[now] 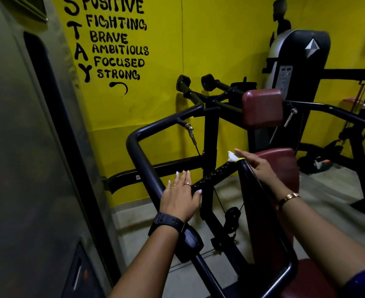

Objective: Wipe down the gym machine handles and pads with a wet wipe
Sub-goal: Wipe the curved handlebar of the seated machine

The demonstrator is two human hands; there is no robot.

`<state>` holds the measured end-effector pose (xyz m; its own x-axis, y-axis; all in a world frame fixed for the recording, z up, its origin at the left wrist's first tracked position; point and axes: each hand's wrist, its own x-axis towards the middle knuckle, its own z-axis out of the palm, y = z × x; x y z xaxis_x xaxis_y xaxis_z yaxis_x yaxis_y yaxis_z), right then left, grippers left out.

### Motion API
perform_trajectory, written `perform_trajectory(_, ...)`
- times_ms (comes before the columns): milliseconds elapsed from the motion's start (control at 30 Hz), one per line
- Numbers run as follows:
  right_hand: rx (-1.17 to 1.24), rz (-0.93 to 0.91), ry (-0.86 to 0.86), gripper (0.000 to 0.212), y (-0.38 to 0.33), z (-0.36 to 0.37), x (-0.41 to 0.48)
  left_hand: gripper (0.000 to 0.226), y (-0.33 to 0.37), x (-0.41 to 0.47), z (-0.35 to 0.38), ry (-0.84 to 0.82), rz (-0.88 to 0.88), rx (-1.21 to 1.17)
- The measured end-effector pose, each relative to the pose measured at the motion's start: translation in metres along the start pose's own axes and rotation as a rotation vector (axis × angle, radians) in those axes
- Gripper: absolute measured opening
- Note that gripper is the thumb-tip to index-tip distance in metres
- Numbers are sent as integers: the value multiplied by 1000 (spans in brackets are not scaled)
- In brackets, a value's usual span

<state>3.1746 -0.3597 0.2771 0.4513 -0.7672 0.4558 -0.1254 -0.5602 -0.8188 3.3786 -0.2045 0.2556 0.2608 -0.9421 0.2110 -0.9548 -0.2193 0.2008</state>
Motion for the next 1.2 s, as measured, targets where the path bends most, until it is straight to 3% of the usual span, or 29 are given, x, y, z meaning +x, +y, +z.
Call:
perform_trajectory(67,-146,-129,8,48,5,3,-4,69,1,0,0,1,2,-4)
perform_trajectory(233,-450,-286,-183,67,20,-14,-12,69,0,1,0,8,-1,3)
perform_trajectory(300,-624,-389,-155,70,29,-22,-14,69,0,0,0,4,-2,-7)
perform_trajectory(367,-633,-371,-90,72,32,-25,-17,68,0,-2,-1,6,0,-18)
perform_trajectory(467,-351,-168,168,54,9,-25,-21,68,1,-1,-3,20,-2,-16)
perform_trajectory(600,503,254,383,30,-20,-34,-5,68,0,-2,-1,17,-13,-18)
perform_trajectory(700,681,386,451,31,-41,-45,-4,67,0,-3,-1,20,-12,-23)
perform_trajectory(767,703,378,372,35,-65,-41,-14,66,0,-4,-1,11,-6,-12)
perform_trajectory(900,762,279,27,31,-110,-24,-44,61,-2,-9,-4,-24,-10,-79)
perform_trajectory(967,802,251,-110,33,-124,-13,-56,57,-2,-14,-8,-21,-64,-268)
perform_trajectory(1033,774,288,-111,33,-130,-2,-61,51,2,-23,-12,20,-134,-496)
perform_trajectory(1133,775,435,-183,36,-135,22,-68,44,7,-34,-14,30,-186,-685)
perform_trajectory(1200,758,534,-253,25,-138,39,-75,54,4,-40,-11,40,-238,-882)
